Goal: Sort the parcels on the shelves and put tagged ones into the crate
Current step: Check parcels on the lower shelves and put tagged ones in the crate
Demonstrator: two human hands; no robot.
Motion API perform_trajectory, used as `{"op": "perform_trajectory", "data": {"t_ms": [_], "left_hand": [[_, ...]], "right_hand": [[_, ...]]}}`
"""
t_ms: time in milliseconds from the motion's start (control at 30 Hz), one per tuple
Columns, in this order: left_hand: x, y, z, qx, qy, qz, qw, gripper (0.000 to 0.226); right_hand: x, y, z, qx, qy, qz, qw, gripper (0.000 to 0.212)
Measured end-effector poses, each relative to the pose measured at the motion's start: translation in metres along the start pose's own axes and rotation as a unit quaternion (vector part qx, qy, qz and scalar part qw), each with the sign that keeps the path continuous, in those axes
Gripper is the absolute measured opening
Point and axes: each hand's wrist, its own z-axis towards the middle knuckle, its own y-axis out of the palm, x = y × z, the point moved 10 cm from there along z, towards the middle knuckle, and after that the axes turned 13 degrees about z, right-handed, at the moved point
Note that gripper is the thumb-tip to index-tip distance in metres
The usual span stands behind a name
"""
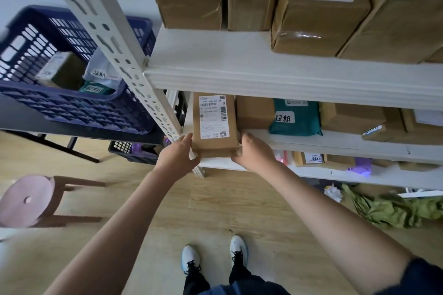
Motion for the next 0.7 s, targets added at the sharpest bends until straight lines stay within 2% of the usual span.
{"op": "perform_trajectory", "data": {"t_ms": [67, 133, 233, 300, 367, 467, 700], "left_hand": [[0.004, -0.007, 0.010, -0.001, 0.008, -0.003, 1.000, 0.046], [0.004, -0.020, 0.013, 0.018, -0.001, -0.010, 1.000, 0.043], [0.005, -0.042, -0.006, 0.068, -0.006, -0.024, 0.997, 0.045], [0.007, -0.053, -0.031, 0.096, -0.007, -0.050, 0.994, 0.055], [0.011, -0.064, -0.059, 0.124, -0.008, -0.083, 0.989, 0.065], [0.021, -0.077, -0.094, 0.173, 0.004, -0.096, 0.980, 0.070], [0.033, -0.066, -0.108, 0.151, 0.029, -0.081, 0.985, 0.072]], "right_hand": [[-0.006, 0.001, 0.005, -0.013, 0.010, 0.010, 1.000, 0.030], [-0.013, -0.001, 0.005, -0.006, 0.002, 0.010, 1.000, 0.029], [-0.030, -0.013, -0.011, 0.029, -0.040, -0.021, 0.999, 0.049], [-0.043, -0.024, -0.030, 0.065, -0.072, -0.046, 0.994, 0.071], [-0.055, -0.038, -0.057, 0.112, -0.096, -0.079, 0.986, 0.084], [-0.065, -0.054, -0.100, 0.173, -0.119, -0.091, 0.973, 0.091], [-0.054, -0.048, -0.127, 0.163, -0.100, -0.082, 0.978, 0.092]]}}
